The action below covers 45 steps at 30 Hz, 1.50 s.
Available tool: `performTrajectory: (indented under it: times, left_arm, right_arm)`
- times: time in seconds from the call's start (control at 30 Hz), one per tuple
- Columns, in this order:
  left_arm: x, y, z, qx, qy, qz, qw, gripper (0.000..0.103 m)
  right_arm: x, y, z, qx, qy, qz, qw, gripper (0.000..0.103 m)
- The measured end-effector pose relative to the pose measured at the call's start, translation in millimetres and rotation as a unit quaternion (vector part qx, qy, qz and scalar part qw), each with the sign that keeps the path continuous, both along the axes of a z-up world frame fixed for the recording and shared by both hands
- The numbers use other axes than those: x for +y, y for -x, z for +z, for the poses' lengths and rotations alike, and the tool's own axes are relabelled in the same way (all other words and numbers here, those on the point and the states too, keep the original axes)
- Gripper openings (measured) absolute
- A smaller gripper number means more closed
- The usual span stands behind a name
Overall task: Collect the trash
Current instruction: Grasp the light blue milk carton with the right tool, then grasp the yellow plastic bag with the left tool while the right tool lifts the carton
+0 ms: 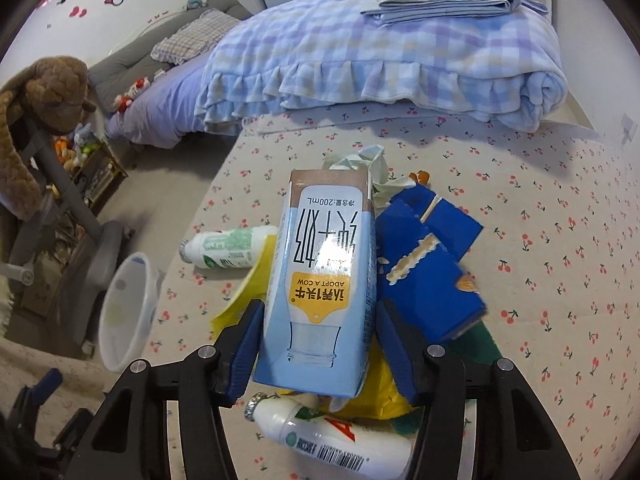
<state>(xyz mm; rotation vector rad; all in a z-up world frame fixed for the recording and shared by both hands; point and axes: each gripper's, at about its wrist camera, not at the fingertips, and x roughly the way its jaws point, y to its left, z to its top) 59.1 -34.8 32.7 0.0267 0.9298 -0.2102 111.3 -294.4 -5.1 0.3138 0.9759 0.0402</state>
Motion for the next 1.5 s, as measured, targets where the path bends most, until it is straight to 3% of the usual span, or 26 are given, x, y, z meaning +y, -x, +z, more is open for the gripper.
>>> performTrajectory:
  times: [0.3,0.5,0.63,0.97,1.07,1.5]
  left_arm:
    - [-59.7,-32.4,-4.4,0.037,0.026,-0.089,0.995,0.101]
    - [-99.5,-53.5,-12.4,0.039,0.045,-0.128,0.99,0.09]
    - [-118.1,-66.6,-22.5,0.045,0.049,-0.135,0.9886,0.082]
    - [-139.4,-85.1,-49.7,0.073,0.061,-0.118,0.9885,0.064]
    - [-139.8,-85.6,-51.8,0.076,0.06,-0.116,0.9885,0.042]
    - [-121.5,-70.3,-24.3,0.042,0.109,-0.117,0.9863,0.035]
  right_arm:
    - [-53.0,39.8,39.6,-0.02,-0.014,-0.028,0.999,0.058]
    - [-91.5,68.1,34.5,-0.026,-0.023,-0.064,0.997,0.058]
    - [-105.7,71.6,30.6,-0.023,-0.06,-0.076,0.995,0.058]
    - [-113.9,70.3,20.3,-0.013,-0.067,-0.079,0.995,0.058]
    - [-116.7,69.1,15.1,-0.006,-0.067,-0.08,0.994,0.058]
    - [-115.0,77.7,21.5,-0.018,-0.04,-0.081,0.996,0.058]
